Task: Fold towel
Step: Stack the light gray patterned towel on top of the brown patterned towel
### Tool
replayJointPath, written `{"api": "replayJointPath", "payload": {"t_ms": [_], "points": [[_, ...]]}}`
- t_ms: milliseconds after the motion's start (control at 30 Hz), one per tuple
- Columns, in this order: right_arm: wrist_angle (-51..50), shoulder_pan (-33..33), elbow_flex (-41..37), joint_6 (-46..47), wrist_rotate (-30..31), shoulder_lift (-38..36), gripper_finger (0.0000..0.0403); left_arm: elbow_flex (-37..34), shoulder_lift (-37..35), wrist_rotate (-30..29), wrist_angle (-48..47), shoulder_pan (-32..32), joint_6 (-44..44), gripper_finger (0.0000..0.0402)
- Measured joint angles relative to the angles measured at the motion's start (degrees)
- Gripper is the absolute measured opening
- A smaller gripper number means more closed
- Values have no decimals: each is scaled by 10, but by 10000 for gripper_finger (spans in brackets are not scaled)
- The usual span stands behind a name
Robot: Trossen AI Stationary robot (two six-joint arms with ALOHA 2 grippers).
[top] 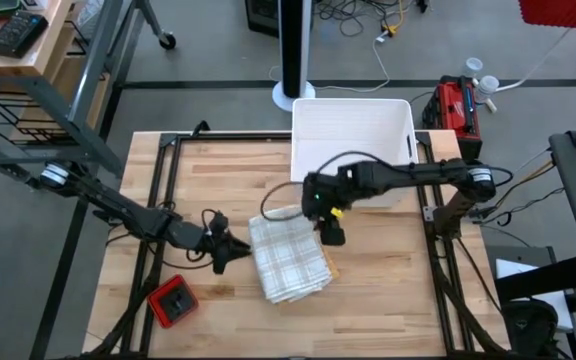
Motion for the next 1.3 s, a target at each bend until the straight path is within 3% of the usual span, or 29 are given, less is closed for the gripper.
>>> {"api": "replayJointPath", "payload": {"t_ms": [133, 300, 600, 900, 967, 1133, 1300], "points": [[20, 37, -41, 18, 55, -3, 143, 0, 22, 13, -13, -17, 31, 113], [44, 79, -76, 90, 129, -1, 128, 0, 35, 19, -10, -42, -20, 98], [64, 96, -78, 92, 167, -7, 111, 4, 75, 15, 14, -62, -47, 88], [68, 97, -75, 92, 172, -40, 108, 55, 103, 13, 6, -64, 0, 96], [56, 100, -75, 97, 175, -62, 112, 72, 105, 27, -32, -64, 2, 95], [-7, 124, -77, 125, 175, -115, 119, 126, 116, 83, -232, -84, 24, 88], [-15, 169, -94, 163, 180, -153, 114, 194, 165, 43, -252, -113, 181, 88]]}}
